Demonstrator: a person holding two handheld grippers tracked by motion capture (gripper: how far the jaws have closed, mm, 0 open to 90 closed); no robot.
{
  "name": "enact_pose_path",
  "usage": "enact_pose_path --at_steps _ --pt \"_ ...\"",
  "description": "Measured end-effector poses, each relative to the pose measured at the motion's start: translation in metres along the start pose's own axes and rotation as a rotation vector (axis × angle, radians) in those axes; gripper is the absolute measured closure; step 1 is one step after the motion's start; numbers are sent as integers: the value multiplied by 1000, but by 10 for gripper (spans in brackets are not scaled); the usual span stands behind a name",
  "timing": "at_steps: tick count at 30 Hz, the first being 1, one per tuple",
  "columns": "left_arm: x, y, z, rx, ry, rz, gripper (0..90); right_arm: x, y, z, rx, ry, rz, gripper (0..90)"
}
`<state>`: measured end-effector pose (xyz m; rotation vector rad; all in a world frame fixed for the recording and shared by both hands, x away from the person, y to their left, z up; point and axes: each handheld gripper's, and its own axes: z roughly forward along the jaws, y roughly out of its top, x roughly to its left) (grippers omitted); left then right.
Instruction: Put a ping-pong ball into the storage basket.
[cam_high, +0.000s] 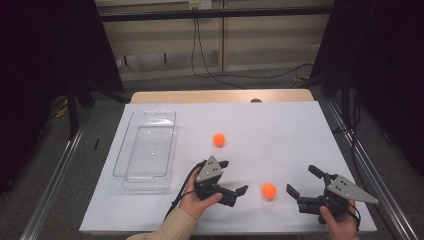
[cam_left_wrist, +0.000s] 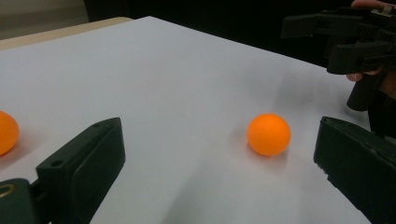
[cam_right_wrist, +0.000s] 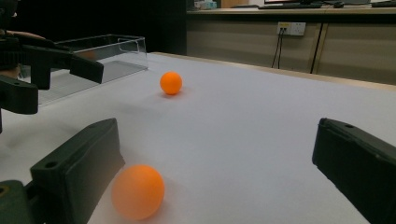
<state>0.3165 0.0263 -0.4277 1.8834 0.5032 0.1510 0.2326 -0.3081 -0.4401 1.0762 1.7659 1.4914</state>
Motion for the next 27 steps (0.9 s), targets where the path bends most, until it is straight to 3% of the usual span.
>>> enact_pose_path --at_steps 27 --pt "-5 4 16 16 -26 -4 21 0 0 0 -1 -1 5 8"
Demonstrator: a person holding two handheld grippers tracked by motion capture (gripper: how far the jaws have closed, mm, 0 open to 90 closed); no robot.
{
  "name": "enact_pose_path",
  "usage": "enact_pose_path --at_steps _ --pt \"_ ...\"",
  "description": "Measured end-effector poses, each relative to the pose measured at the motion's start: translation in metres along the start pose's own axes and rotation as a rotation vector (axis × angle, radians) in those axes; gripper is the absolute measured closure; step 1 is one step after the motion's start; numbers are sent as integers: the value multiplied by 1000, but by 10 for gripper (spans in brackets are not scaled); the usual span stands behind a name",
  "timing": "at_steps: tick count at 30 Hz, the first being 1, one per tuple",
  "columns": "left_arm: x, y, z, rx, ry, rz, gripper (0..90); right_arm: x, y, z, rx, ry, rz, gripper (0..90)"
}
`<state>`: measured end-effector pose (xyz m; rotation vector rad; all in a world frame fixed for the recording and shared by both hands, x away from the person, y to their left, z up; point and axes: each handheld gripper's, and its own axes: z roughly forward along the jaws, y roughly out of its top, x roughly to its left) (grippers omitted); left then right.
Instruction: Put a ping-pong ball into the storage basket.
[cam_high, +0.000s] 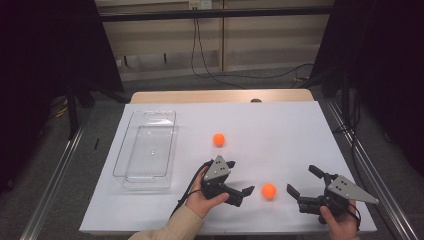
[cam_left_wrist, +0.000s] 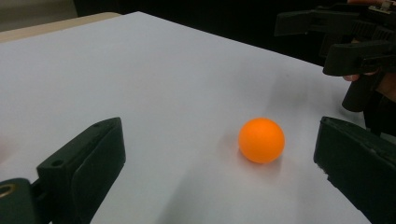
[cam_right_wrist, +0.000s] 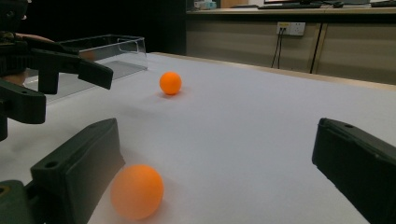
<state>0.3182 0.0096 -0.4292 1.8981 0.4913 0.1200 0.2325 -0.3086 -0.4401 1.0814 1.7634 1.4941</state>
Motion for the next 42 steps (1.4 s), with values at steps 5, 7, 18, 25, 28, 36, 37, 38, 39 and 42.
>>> enact_pose_path --at_steps 5,7,18,25,28,36,37,38,39,42 --pt "-1 1 2 -1 -2 -1 21 0 0 0 1 1 0 8" --pt "-1 1 3 0 -6 2 21 0 0 0 0 1 -1 9" --pt "-3 2 8 8 -13 7 21 0 0 0 -1 2 -2 9" --pt "-3 3 9 15 -14 6 21 0 0 0 -1 4 -3 9" --pt "-4 3 11 19 -16 3 22 0 0 0 -1 4 -3 9" --pt "-6 3 15 28 -25 4 22 0 0 0 0 4 -3 10" --pt "-5 3 16 31 -24 5 22 0 0 0 -1 4 -3 10" --pt "-5 3 16 32 -23 6 22 0 0 0 -1 4 -3 10" --pt "-6 3 17 30 -25 4 22 0 0 0 -1 4 -4 10" --pt "-6 3 17 32 -26 6 22 0 0 0 -1 4 -2 10"
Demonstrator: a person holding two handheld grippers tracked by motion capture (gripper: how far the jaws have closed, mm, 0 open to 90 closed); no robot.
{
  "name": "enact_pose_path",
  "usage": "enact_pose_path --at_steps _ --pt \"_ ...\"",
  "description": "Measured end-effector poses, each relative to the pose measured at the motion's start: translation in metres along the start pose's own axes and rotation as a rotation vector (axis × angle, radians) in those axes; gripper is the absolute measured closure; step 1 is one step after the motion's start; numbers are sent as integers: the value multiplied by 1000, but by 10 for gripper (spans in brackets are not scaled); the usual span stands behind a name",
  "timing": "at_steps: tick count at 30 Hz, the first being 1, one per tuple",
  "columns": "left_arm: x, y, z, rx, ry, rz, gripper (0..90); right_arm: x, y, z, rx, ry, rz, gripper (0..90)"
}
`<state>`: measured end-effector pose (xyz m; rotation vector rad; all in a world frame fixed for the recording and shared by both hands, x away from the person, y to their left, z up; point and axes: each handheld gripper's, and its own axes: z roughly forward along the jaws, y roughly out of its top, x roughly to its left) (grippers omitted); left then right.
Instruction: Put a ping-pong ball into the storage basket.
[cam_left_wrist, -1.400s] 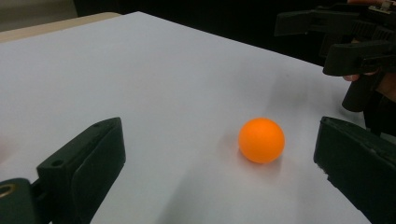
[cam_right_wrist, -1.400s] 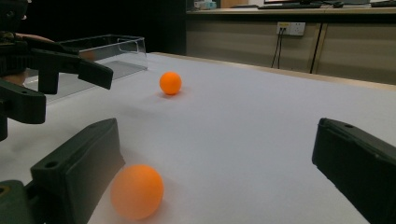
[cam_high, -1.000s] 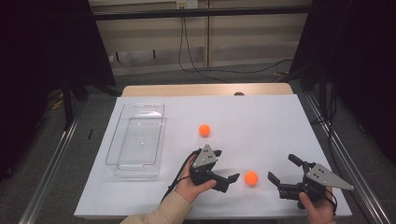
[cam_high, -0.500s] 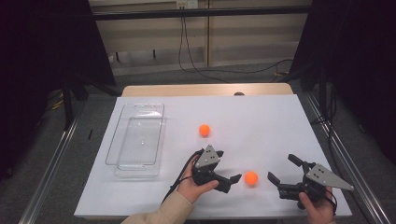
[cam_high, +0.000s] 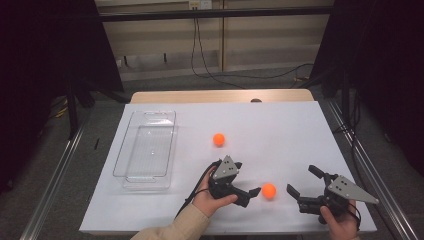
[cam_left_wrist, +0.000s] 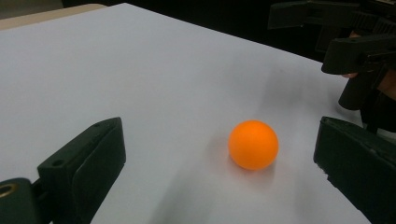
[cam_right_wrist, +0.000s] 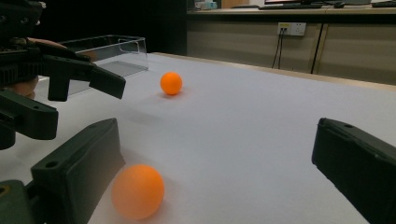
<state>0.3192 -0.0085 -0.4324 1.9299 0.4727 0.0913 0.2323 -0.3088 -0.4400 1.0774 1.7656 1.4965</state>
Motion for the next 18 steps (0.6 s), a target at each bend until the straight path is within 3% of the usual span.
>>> enact_pose_path --at_steps 18 --pt "-2 1 6 13 -10 -1 23 0 0 0 0 1 -2 10"
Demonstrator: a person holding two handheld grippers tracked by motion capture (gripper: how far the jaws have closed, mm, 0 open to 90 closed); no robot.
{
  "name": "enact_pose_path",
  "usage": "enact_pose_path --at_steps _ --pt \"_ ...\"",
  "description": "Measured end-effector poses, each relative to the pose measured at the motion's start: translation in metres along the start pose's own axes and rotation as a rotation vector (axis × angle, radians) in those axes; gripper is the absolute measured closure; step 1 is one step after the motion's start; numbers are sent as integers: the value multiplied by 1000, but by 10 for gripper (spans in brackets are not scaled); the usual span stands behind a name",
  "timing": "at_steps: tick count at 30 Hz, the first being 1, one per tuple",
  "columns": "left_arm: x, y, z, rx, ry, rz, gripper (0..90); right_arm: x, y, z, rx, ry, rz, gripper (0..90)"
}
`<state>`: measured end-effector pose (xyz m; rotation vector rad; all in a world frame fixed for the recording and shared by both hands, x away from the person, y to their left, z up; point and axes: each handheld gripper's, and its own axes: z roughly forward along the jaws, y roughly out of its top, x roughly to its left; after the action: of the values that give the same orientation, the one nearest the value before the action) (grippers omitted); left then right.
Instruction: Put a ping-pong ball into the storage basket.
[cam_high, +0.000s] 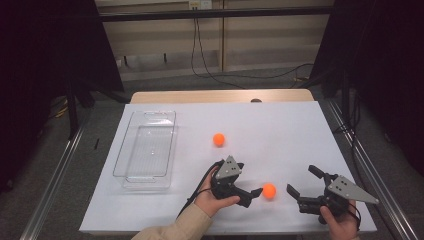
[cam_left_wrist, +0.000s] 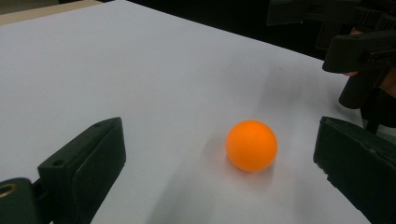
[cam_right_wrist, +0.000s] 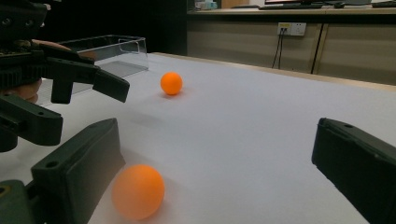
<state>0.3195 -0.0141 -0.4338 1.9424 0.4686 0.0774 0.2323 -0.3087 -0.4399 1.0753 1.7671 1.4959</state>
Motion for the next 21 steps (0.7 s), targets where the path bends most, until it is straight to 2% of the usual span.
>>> enact_pose_path --at_steps 21 --pt "-3 2 8 27 4 0 18 0 0 0 -1 1 1 10"
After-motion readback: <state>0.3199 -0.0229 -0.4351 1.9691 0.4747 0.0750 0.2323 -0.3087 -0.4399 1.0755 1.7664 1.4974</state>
